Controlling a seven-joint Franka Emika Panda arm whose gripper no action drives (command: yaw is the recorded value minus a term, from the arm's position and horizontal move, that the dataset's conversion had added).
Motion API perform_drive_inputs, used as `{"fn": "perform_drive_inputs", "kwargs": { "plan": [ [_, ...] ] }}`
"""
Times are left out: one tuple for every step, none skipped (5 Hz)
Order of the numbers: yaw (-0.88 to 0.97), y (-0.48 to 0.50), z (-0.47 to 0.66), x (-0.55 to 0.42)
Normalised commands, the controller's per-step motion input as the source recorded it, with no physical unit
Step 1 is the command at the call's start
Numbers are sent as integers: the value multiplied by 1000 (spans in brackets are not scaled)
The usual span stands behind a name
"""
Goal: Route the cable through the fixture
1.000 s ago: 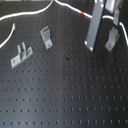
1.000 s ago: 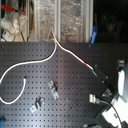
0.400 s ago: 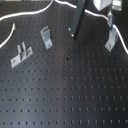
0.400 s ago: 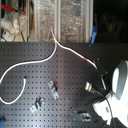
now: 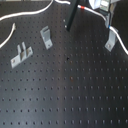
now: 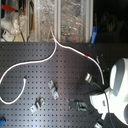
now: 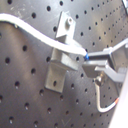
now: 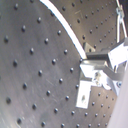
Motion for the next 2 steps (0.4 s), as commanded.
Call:
{"fn": "perform_drive_inputs", "kwargs": {
  "plan": [
    [271,-72,102,-202],
    [249,-51,100,-184]
  ]
}}
